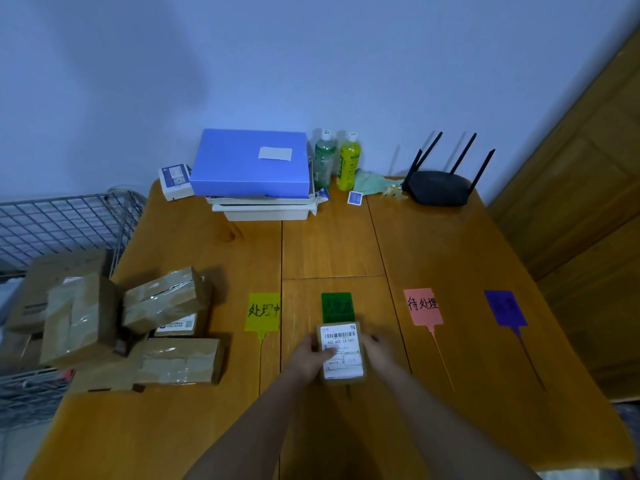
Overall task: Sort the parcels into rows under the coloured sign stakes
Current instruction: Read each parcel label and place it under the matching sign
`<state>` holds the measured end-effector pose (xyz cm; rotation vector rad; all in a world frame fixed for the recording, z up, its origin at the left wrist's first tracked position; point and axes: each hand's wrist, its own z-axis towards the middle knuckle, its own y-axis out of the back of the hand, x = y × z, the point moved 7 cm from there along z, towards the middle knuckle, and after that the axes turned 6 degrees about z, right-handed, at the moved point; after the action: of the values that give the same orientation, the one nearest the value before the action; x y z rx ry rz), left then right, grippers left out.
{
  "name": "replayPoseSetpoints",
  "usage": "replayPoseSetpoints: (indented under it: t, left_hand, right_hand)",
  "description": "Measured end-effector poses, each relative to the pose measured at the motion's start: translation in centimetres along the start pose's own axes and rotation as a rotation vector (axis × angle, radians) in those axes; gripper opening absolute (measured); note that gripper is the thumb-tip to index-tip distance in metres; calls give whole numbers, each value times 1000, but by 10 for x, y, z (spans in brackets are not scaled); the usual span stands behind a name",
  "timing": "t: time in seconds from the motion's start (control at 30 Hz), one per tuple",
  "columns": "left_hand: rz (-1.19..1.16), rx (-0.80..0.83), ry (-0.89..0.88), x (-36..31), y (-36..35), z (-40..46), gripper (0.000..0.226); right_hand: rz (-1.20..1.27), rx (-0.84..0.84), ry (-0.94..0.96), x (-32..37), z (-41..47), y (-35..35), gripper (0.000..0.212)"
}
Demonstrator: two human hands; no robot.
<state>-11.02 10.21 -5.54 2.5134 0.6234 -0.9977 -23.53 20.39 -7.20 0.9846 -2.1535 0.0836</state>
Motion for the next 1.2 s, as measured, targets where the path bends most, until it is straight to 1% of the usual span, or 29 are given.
replayPoseSetpoints:
  t: [0.07,0.13,0.2,0.27,0.33,0.4,0.53,0.6,0.63,0.7,0.73,0.8,0.83,0.9,0.97,1.0,1.03,1.1,1.13,1.2]
  left_hand:
    - [33,-10,-13,-6,11,-6,63]
    - [90,-47,-25,-12,28,-10,68]
    - [113,-110,-28,-17,51,-16,66]
    - [129,-182,-15,-14,81,-22,61]
    - [152,-258,7,-7,114,-32,57]
    - [114,-335,43,9,146,-44,52]
    - [45,-481,155,53,202,-66,37]
    - [5,-532,232,78,220,-75,37]
    - [-27,-536,264,90,225,-78,37]
    - [-126,-521,314,110,228,-79,36]
    - [-189,-501,336,118,226,-79,42]
    - [-326,-455,342,129,220,-76,48]
    - [-413,-442,346,131,216,-74,45]
    - [-585,-417,357,137,208,-67,55]
    - [-729,-408,361,142,202,-62,63]
    - [-783,-412,370,143,199,-61,65]
    - [-852,-418,378,142,196,-64,68]
    - [-889,-409,424,144,188,-72,76]
    - [-895,-412,445,146,184,-77,81]
    - [-870,-399,467,151,181,-82,94]
  right_hand:
    - [-66,-115,54,14,-1,6,42]
    - [-186,-214,130,35,-5,10,46]
    - [-287,-267,220,58,-10,5,47]
    - [-349,-266,306,78,-15,-13,44]
    - [-381,-222,366,93,-20,-42,39]
    - [-417,-149,410,102,-25,-79,36]
    - [-524,61,470,105,-39,-164,32]
    - [-579,193,440,95,-46,-205,27]
    - [-611,272,399,87,-50,-223,29]
    - [-670,391,347,72,-58,-251,51]
    - [-702,422,350,66,-61,-263,60]
    - [-775,451,386,56,-66,-281,70]
    - [-804,468,389,51,-68,-288,72]
    - [-807,493,350,41,-68,-298,74]
    - [-837,453,344,37,-67,-300,72]
    - [-897,426,354,37,-68,-297,70]
    - [-961,407,349,35,-69,-293,66]
    - [-1010,410,317,30,-70,-284,54]
    - [-987,427,304,28,-71,-279,46]
    - [-853,470,285,23,-69,-272,29]
